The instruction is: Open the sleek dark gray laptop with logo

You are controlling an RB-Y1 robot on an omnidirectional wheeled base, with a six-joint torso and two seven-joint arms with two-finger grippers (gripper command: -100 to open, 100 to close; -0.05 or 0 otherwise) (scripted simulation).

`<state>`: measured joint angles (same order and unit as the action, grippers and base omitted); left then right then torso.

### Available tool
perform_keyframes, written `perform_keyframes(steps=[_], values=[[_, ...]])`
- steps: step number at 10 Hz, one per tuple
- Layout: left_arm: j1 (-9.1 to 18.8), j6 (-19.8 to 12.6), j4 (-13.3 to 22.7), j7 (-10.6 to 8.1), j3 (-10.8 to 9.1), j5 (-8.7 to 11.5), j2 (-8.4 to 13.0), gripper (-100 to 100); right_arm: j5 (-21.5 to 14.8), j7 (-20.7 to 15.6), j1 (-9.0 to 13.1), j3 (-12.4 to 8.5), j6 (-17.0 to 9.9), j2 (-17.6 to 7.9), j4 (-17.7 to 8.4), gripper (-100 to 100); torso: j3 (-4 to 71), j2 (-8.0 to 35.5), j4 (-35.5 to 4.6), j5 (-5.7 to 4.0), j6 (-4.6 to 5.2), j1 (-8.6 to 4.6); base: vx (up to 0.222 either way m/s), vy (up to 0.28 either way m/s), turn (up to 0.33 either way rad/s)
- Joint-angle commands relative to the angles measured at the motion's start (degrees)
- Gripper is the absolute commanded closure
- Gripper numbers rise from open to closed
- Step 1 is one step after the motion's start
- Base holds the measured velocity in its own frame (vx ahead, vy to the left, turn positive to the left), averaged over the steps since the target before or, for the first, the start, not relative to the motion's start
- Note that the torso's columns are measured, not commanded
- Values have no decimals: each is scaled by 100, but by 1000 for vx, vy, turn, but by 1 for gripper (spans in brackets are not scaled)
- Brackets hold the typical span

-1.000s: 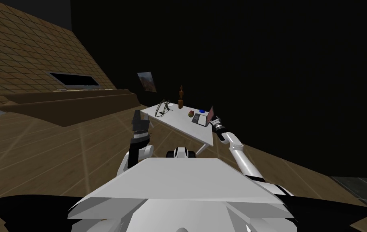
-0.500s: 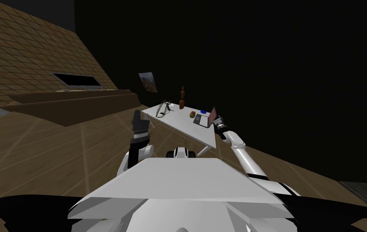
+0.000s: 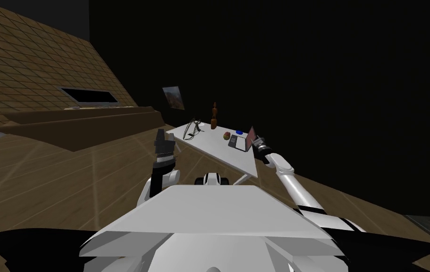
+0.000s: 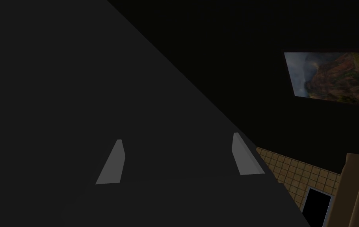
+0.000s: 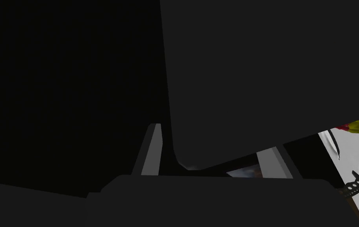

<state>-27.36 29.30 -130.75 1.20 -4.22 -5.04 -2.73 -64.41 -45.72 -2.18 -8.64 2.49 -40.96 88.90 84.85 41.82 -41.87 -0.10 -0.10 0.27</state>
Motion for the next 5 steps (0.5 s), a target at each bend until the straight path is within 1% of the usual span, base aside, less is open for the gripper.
perform_keyframes(steps=[1,3,5], values=[[0,0,0,0,0,0,0,0,-131,-99,-188,68,142,-350,-96,100,-3,5,5,-6,-16,-1,66,190,-32],[1,0,0,0,0,0,0,0,-221,-156,-325,79,221,-614,-135,100,-4,5,-1,-17,-21,-31,74,162,-2],[0,0,0,0,0,0,0,0,-310,-212,-463,91,300,-877,-174,100,1,-1,-7,-16,0,-52,87,158,1]])
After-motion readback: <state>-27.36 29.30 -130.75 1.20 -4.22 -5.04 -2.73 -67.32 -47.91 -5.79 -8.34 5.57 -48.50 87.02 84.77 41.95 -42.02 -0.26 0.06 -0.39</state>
